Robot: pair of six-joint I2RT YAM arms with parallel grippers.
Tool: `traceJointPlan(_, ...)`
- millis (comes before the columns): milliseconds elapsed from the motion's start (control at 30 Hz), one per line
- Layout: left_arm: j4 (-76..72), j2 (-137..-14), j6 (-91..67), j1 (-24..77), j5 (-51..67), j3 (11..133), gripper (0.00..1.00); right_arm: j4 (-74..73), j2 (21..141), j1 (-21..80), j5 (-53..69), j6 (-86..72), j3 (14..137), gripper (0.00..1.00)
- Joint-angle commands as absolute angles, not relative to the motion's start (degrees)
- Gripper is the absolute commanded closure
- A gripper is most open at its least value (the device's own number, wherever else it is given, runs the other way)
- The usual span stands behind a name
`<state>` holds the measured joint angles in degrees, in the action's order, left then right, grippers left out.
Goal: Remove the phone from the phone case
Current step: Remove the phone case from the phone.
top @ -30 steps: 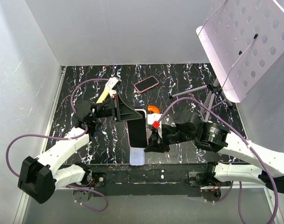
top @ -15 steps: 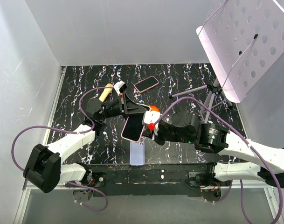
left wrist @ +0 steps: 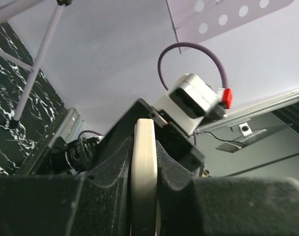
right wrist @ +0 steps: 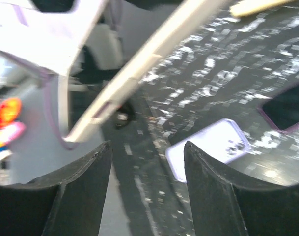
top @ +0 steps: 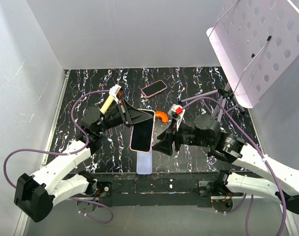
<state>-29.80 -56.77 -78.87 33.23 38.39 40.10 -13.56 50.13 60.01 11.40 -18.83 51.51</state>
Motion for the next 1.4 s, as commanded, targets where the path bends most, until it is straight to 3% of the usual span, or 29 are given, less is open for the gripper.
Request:
traceJointPlan(0, -28.0, -55.4, -76.5, 33.2, 34.0, 41.8, 1.0, -0.5, 49.7, 59.2, 28.1, -30.7, 51.1, 0.33)
traceJointPlan(300, -23.7, -50.5, -75.7, 33.2, 30.5, 41.3, 1.0, 9.2, 53.0, 56.6, 34.8, -39.7, 50.4, 0.39)
traceJointPlan(567, -28.4, -52.6, -81.7, 33.2, 33.3, 40.7, 1.0, 17.0, 53.3, 56.5, 41.7, -37.0, 45.1, 0.46)
traceJointPlan(767, -32.6, -54.8, -84.8, 33.2, 36.3, 39.9, 1.0, 21.5, 52.3, 56.2, 42.7, -36.3, 42.0, 0.57)
traceJointPlan(1367, -34.7, -55.0, -85.2, 33.1, 38.0, 40.4, 1.0, 28.4, 55.5, 54.6, 41.6, -41.0, 42.8, 0.61)
